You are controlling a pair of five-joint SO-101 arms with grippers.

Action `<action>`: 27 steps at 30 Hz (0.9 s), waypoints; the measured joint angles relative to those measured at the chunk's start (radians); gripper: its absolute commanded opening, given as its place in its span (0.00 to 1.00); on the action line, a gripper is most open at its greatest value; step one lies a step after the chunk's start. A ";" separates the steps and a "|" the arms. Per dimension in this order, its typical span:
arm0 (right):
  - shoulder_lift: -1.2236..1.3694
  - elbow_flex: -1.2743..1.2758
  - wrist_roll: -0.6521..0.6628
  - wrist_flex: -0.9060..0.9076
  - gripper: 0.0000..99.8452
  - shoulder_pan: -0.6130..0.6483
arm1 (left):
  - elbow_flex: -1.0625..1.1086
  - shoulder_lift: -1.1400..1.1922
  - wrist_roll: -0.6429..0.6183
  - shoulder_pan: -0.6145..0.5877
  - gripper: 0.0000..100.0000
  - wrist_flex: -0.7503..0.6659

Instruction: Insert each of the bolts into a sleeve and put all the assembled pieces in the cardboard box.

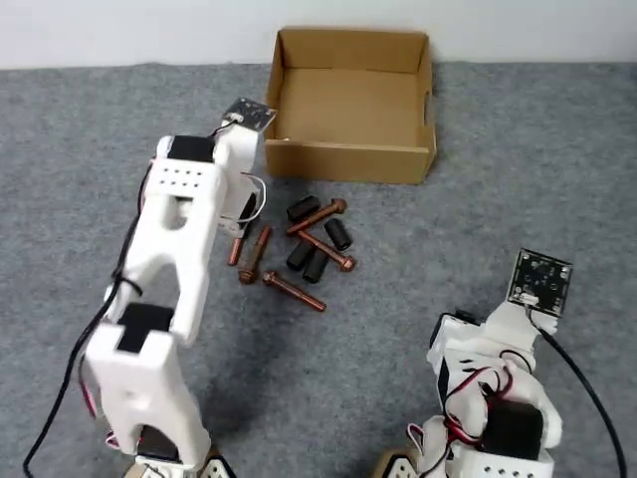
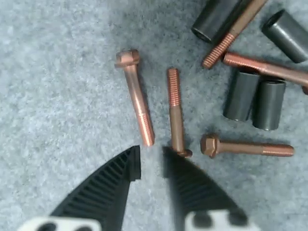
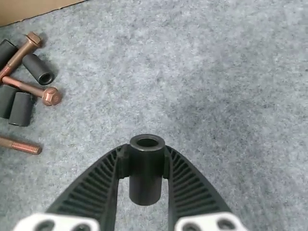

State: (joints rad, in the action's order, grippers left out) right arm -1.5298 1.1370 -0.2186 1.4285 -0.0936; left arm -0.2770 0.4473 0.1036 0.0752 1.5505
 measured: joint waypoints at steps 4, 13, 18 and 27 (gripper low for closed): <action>0.000 0.000 0.000 0.000 0.01 0.002 | -0.146 0.126 0.003 -0.009 0.19 0.012; 0.000 0.000 0.000 0.000 0.01 -0.002 | -0.450 0.394 0.003 -0.094 0.19 0.021; 0.000 0.006 0.000 0.000 0.01 -0.003 | -0.568 0.505 0.005 -0.084 0.19 0.075; 0.000 0.012 0.000 0.000 0.01 -0.002 | -0.755 0.663 0.005 -0.072 0.19 0.141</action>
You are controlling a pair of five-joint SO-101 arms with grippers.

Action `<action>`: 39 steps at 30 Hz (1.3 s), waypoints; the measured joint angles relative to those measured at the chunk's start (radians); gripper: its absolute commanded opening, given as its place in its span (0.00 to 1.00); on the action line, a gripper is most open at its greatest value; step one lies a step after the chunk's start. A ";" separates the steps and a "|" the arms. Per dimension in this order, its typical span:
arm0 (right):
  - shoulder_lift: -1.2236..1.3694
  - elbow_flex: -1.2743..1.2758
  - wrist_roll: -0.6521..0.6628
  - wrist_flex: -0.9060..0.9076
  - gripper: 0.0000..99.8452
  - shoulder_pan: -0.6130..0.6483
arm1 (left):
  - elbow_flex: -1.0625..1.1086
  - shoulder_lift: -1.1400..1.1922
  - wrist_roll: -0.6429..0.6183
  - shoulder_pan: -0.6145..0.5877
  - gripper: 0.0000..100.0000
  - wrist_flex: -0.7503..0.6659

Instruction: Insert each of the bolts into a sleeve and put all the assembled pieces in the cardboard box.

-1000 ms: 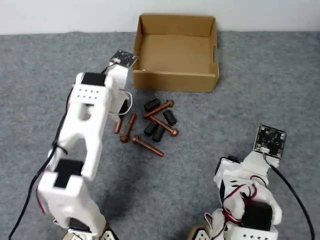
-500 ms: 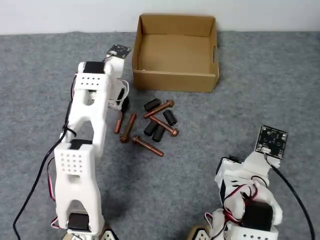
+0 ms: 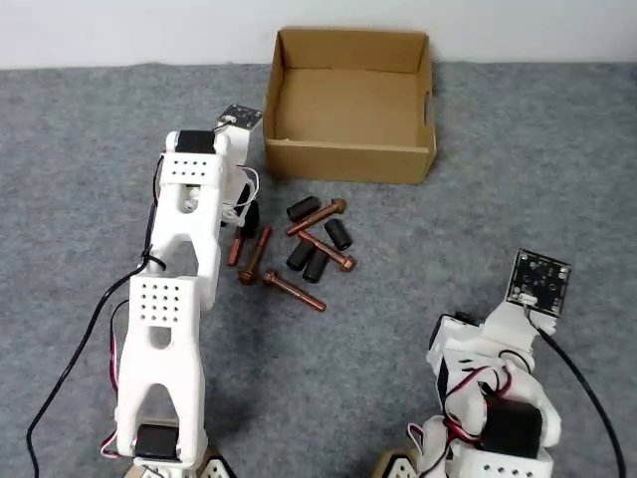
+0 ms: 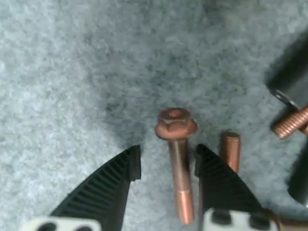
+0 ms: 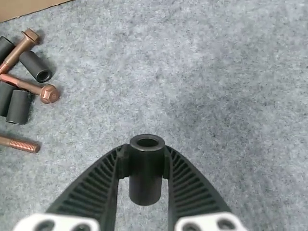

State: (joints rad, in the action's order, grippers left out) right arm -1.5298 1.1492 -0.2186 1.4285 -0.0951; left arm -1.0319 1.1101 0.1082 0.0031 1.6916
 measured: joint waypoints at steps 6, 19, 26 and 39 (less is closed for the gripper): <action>-0.006 0.018 0.000 0.000 0.01 0.000 | -0.075 0.046 -0.009 0.017 0.05 0.025; -0.060 0.023 0.068 0.000 0.01 0.055 | -0.037 -0.041 -0.020 0.011 0.00 0.037; -0.224 0.026 0.094 0.000 0.01 0.084 | 0.292 -0.494 -0.015 0.005 0.00 0.037; -0.239 0.026 0.100 0.000 0.01 0.098 | 1.235 -1.550 -0.020 -0.005 0.01 -0.190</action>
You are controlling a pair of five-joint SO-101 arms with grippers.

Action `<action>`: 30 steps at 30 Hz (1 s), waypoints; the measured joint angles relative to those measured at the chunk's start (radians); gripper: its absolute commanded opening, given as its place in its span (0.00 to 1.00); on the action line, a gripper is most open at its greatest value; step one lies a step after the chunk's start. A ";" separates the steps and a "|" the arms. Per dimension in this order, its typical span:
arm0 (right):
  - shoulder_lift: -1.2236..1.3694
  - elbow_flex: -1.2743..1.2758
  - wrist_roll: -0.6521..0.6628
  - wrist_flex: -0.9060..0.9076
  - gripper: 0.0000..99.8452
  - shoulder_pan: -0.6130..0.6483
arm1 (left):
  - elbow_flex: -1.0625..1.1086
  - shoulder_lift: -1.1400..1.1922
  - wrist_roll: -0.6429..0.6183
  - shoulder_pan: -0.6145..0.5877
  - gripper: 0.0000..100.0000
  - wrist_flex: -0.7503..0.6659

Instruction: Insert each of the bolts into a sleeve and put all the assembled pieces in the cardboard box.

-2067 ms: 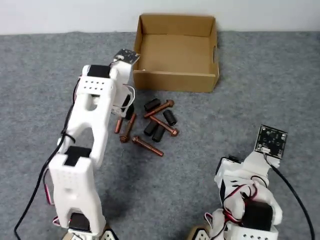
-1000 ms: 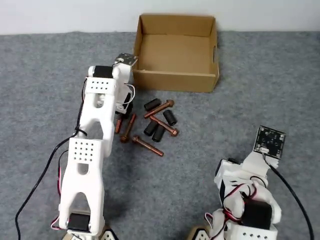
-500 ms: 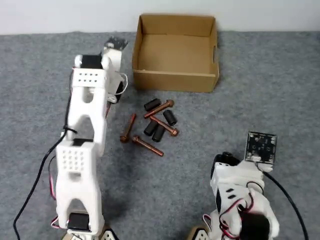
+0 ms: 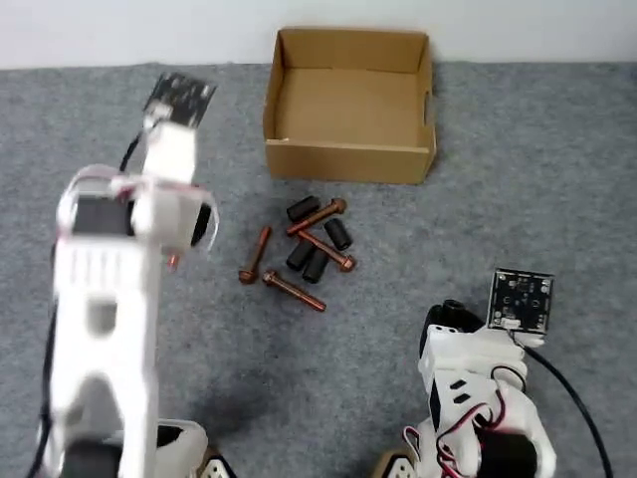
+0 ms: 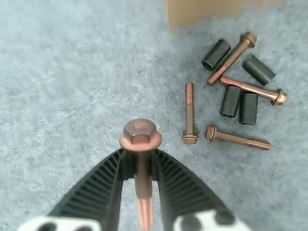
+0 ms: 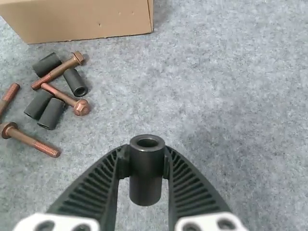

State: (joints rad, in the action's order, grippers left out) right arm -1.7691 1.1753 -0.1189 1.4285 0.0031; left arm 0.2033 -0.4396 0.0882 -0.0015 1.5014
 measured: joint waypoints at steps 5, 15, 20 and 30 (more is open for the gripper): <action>0.000 0.000 0.000 0.000 0.01 0.075 | 0.327 -0.394 0.006 0.000 0.08 -0.094; 0.000 0.000 0.066 -0.038 0.01 0.376 | 0.572 -0.850 -0.012 0.000 0.09 -0.103; 0.005 0.034 0.150 -0.114 0.01 0.476 | 0.611 -0.976 -0.086 0.005 0.01 -0.103; 0.014 0.055 0.160 -0.164 0.01 0.546 | 0.761 -1.088 -0.193 0.074 0.00 -0.109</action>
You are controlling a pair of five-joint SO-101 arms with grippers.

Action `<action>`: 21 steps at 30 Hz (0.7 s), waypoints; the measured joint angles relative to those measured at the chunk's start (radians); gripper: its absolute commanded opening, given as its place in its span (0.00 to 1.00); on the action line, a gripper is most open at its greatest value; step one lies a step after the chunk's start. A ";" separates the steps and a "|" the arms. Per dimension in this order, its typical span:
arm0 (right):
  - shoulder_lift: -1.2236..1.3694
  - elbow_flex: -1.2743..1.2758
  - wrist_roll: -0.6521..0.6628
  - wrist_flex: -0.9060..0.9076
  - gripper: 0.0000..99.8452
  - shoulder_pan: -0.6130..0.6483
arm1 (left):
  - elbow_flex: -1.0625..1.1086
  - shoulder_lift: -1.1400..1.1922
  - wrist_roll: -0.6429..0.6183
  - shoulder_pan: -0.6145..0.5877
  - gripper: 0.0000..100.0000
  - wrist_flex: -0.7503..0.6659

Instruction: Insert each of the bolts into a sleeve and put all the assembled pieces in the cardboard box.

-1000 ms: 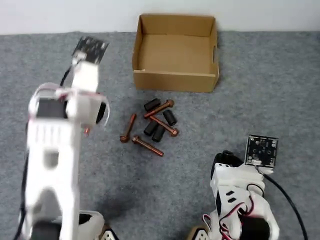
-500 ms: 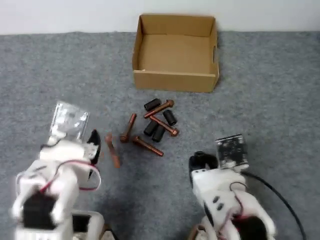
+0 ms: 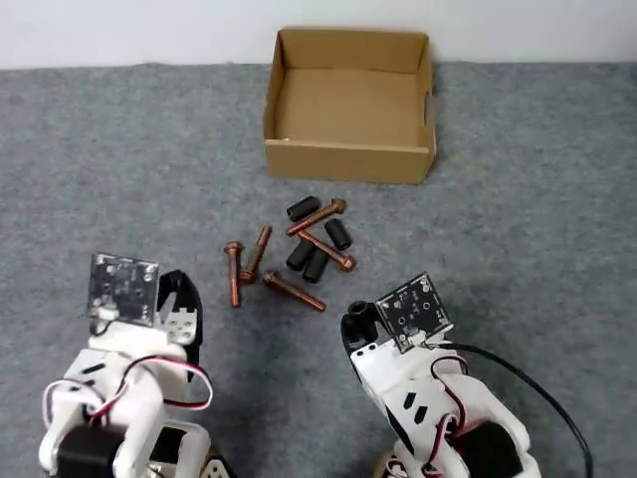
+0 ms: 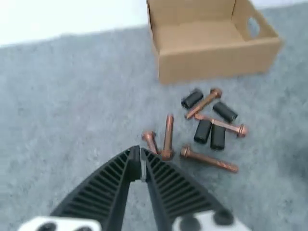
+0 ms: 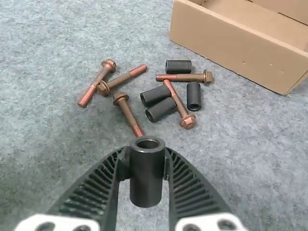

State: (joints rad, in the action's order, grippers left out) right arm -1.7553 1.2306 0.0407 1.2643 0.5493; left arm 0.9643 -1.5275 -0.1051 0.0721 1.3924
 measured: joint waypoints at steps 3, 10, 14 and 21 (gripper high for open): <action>-0.006 0.011 0.002 0.000 0.01 0.000 | 0.014 0.034 -0.006 0.000 0.00 0.000; -0.003 0.020 0.002 0.000 0.01 -0.078 | -0.094 0.351 -0.008 0.003 0.00 0.008; -0.003 0.020 0.002 0.005 0.01 -0.161 | -0.267 0.669 -0.008 0.006 0.00 0.083; -0.003 0.020 0.002 0.015 0.01 -0.255 | -0.658 1.249 -0.014 0.006 0.00 0.288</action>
State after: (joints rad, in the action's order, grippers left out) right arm -1.7584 1.2505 0.0422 1.2797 0.2946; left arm 0.3061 -0.2785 -0.1189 0.0783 1.6809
